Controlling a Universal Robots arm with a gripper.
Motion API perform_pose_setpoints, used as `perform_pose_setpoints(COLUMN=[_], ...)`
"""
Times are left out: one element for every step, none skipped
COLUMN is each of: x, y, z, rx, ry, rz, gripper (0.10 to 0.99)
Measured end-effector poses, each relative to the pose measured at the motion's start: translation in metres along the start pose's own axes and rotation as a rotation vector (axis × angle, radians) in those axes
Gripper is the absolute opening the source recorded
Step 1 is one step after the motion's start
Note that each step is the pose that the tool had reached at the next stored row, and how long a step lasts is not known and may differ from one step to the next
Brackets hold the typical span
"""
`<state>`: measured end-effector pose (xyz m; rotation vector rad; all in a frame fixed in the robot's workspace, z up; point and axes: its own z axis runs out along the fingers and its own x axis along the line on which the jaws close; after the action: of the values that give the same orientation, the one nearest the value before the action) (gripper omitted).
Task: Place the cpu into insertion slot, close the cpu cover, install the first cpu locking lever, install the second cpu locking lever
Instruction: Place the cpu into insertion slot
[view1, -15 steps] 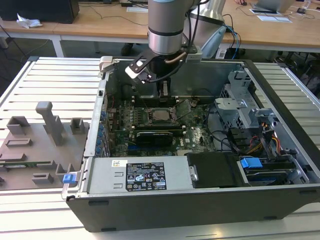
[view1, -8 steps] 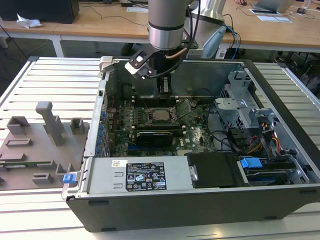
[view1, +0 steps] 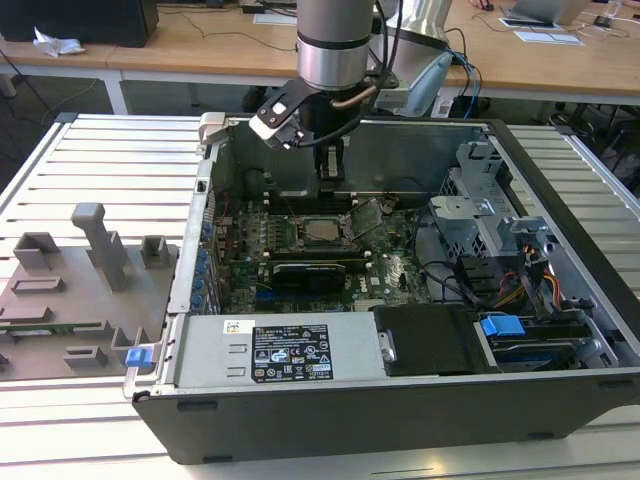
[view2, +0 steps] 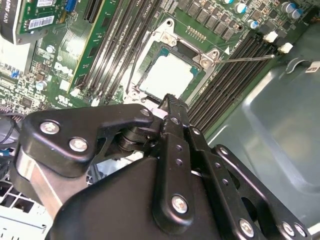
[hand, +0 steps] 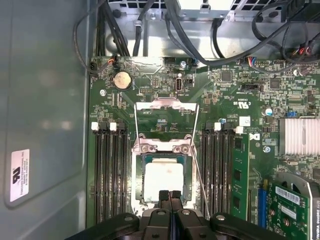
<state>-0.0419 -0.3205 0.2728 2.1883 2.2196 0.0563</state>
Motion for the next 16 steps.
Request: perform_pose_setpoints(x=[0.0, 0.0, 0.0, 0.0001, 0.0001, 0.0001, 0.0001, 0.0001, 0.0002, 0.0002, 0.0002, 0.0002, 0.0002, 0.0002, 0.0002, 0.0002], y=[0.0001, 0.0002, 0.0003, 0.0004, 0.0005, 0.0005, 0.0006, 0.0007, 0.0009, 0.001, 0.0011, 0.0011, 0.0011, 0.0012, 0.0012, 0.0011], z=[-0.0018, -0.004, -0.0068, -0.0091, -0.0106, -0.0117, -0.0141, -0.0165, -0.0206, -0.0228, -0.0251, -0.0259, -0.0261, -0.0261, -0.0262, -0.0263], rx=[0.0, 0.0, 0.0, 0.0, 0.0, 0.0, 0.0, 0.0, 0.0, 0.0, 0.0, 0.0, 0.0, 0.0, 0.0, 0.0], ry=[-0.0001, 0.0, 0.0, 0.0, 0.0, 0.0, 0.0, -0.0001, 0.0, 0.0, 0.0, 0.0, 0.0002, 0.0003, 0.0002, -0.0001], rz=[0.0, 0.0, 0.0, 0.0, 0.0, 0.0, 0.0, 0.0, 0.0, 0.0, 0.0, 0.0, 0.0, 0.0, 0.0, 0.0], gripper=[0.106, 0.106, 0.106, 0.106, 0.106, 0.106, 0.106, 0.106, 0.106, 0.106, 0.106, 0.106, 0.106, 0.106, 0.106, 0.106])
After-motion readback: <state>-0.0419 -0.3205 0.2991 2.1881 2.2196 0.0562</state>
